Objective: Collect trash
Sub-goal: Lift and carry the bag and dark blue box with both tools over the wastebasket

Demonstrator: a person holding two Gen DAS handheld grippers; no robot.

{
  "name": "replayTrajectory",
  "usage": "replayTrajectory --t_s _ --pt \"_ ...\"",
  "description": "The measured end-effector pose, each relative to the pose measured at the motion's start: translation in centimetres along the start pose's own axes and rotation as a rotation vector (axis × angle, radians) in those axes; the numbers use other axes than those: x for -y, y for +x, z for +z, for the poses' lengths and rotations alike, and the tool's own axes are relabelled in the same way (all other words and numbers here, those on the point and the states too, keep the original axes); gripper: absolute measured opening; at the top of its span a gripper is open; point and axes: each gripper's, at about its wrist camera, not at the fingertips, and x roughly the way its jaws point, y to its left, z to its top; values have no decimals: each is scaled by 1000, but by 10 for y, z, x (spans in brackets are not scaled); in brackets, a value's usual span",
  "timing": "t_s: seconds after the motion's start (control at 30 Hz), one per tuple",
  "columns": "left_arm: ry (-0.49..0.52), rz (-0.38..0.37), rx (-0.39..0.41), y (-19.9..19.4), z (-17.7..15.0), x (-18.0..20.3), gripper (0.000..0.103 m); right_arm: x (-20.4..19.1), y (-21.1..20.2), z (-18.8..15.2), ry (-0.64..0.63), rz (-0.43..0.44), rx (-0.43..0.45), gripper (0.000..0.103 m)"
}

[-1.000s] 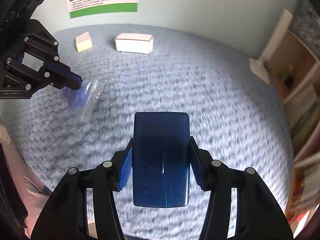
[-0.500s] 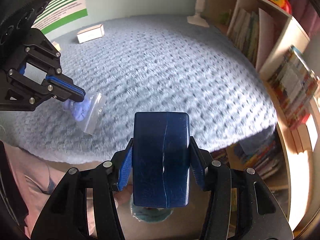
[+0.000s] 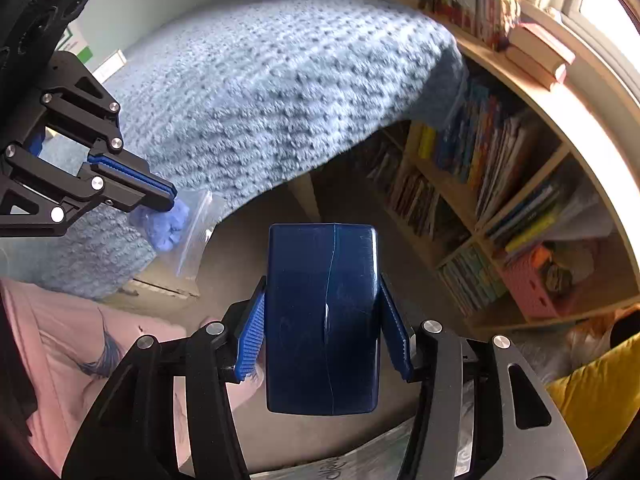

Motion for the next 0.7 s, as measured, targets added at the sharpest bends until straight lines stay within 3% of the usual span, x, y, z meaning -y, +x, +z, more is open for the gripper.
replayTrajectory --t_s 0.2,0.7 --pt "58 -58 -72 46 17 28 0 16 21 -45 113 18 -42 52" --pt "107 -130 -306 168 11 34 0 36 126 -110 347 118 -134 52"
